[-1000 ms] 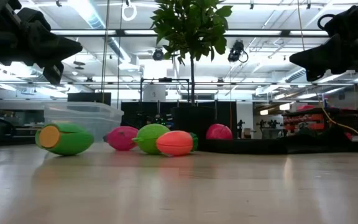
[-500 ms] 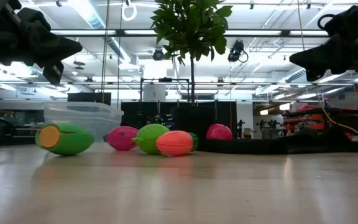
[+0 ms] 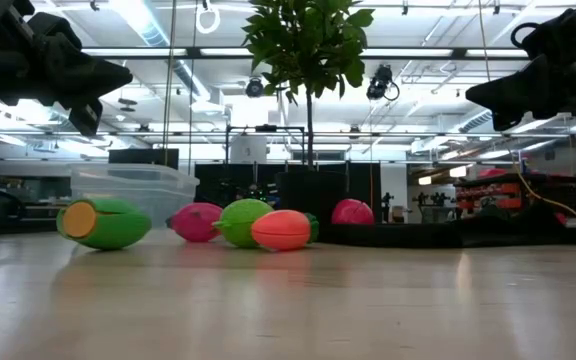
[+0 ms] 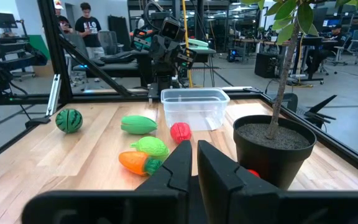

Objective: Pick and placing Produce into tupperware

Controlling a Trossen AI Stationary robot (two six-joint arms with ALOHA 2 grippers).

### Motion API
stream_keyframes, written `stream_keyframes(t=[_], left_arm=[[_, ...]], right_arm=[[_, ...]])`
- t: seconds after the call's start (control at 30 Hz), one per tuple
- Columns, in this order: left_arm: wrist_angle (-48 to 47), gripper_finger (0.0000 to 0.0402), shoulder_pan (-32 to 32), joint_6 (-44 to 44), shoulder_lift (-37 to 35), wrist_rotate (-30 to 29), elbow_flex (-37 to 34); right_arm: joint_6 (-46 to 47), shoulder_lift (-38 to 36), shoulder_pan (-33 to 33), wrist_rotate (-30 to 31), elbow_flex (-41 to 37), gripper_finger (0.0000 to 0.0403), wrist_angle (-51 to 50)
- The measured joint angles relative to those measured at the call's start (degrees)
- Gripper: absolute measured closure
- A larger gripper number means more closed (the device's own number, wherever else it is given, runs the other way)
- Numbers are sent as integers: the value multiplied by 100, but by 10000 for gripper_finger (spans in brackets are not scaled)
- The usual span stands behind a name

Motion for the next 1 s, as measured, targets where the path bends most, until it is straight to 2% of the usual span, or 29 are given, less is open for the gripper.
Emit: stream_keyframes(t=[0.73,1.0], left_arm=[[94,367,-1,37,0,-44,1],[215,350,0,1051,0,-47,1]], right_arm=[[2,0,0,0,0,368,0],[0,2,0,-1,-1,368,1]])
